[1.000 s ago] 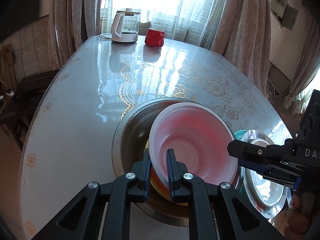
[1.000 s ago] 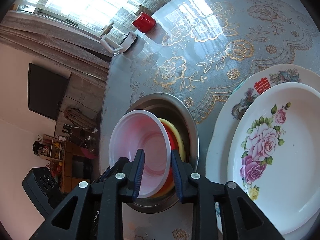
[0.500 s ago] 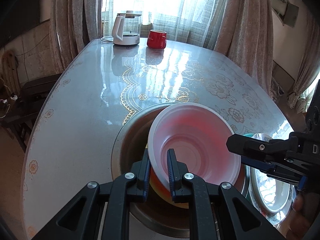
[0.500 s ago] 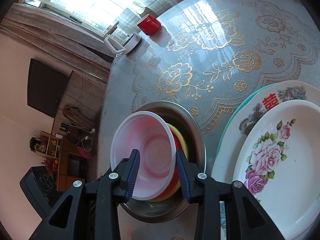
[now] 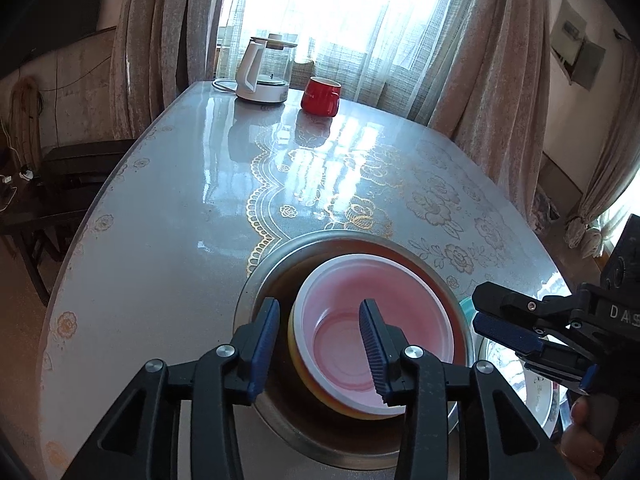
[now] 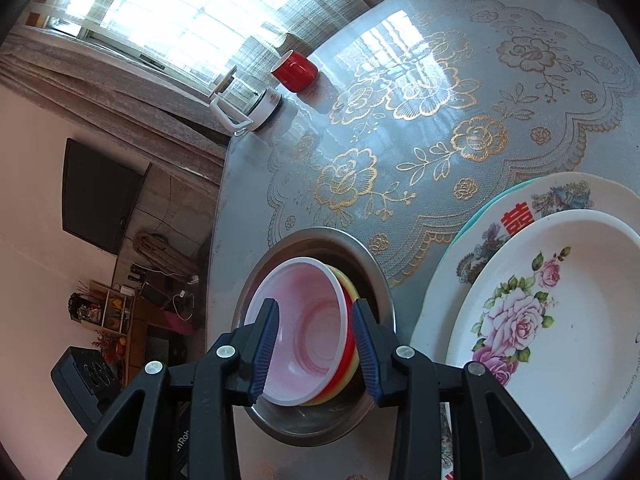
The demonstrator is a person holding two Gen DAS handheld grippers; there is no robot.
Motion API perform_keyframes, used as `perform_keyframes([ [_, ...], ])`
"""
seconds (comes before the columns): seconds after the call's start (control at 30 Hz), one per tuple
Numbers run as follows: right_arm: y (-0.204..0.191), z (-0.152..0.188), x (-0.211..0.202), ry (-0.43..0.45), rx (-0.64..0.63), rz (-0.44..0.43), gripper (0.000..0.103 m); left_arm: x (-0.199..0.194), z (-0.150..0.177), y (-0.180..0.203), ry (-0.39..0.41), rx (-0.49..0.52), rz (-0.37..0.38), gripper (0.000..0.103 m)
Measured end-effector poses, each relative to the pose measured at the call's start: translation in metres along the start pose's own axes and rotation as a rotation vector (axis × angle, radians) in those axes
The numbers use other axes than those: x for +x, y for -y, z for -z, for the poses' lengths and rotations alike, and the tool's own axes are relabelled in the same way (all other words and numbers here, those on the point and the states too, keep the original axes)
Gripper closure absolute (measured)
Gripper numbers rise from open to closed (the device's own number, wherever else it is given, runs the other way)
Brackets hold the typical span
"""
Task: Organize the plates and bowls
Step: 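Open both grippers to release the red bowl and withdraw them, then close the left and right grippers on the steel bowl rim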
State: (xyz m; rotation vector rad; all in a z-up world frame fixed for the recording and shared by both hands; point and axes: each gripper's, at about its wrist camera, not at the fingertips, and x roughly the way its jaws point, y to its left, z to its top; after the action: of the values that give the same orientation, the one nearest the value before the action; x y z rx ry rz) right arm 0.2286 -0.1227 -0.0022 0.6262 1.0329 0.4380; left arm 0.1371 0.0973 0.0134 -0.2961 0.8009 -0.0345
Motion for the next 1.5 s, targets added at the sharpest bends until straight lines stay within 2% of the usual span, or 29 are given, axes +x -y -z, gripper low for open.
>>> perform_keyframes([
  [0.43,0.002,0.007,-0.009,0.005,-0.004,-0.007,0.065,-0.013,0.002,-0.014,0.027,-0.060,-0.021,0.039],
  [0.7,0.007,0.013,-0.015,0.007,0.000,0.009,0.065,-0.015,0.012,-0.022,0.027,-0.056,-0.113,0.034],
  [0.9,0.010,0.016,-0.015,-0.002,0.002,0.022,0.065,-0.014,0.017,-0.028,0.016,-0.065,-0.137,0.033],
  [1.2,0.005,0.019,-0.015,0.001,-0.044,0.063,0.065,-0.017,0.023,-0.036,0.003,-0.087,-0.135,0.033],
  [1.5,0.002,0.007,-0.016,0.032,-0.094,0.125,0.065,-0.016,0.029,-0.048,-0.031,-0.131,-0.094,0.033],
])
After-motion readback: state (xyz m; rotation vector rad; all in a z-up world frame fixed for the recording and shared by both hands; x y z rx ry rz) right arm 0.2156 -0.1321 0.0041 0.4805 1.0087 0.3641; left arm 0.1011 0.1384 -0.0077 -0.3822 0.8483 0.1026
